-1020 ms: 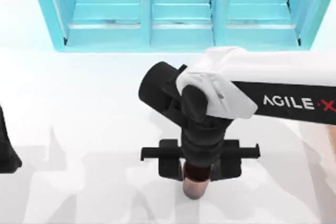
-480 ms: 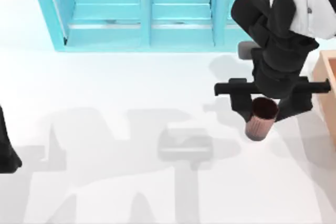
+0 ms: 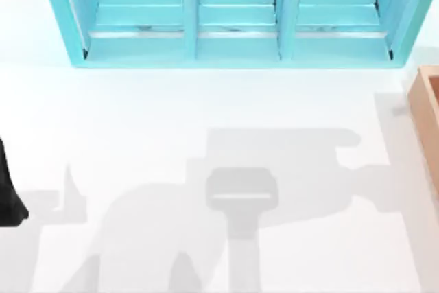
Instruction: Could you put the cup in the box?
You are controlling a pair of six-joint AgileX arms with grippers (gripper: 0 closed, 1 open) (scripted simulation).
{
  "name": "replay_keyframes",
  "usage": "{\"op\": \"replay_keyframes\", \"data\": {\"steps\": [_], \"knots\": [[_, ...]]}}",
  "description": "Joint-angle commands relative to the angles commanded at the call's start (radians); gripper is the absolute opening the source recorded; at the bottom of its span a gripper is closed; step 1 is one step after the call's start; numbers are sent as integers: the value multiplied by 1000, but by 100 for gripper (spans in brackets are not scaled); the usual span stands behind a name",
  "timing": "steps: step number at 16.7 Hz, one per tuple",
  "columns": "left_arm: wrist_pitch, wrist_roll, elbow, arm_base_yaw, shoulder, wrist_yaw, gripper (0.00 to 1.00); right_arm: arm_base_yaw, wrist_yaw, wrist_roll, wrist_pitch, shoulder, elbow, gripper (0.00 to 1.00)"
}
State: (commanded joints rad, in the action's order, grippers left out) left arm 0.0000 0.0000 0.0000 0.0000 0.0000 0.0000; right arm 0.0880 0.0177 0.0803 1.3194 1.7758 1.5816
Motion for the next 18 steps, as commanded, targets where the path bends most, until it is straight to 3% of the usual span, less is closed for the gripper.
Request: {"op": "replay_keyframes", "data": {"steps": [5,12,18], "knots": [[0,0,0,0,0,0,100,201,2,196,61,-55,12,0],[0,0,0,0,0,0,100,207,1,204,45,-53,-6,0],[0,0,0,0,0,0,100,210,1,204,-151,-47,-193,0]]}}
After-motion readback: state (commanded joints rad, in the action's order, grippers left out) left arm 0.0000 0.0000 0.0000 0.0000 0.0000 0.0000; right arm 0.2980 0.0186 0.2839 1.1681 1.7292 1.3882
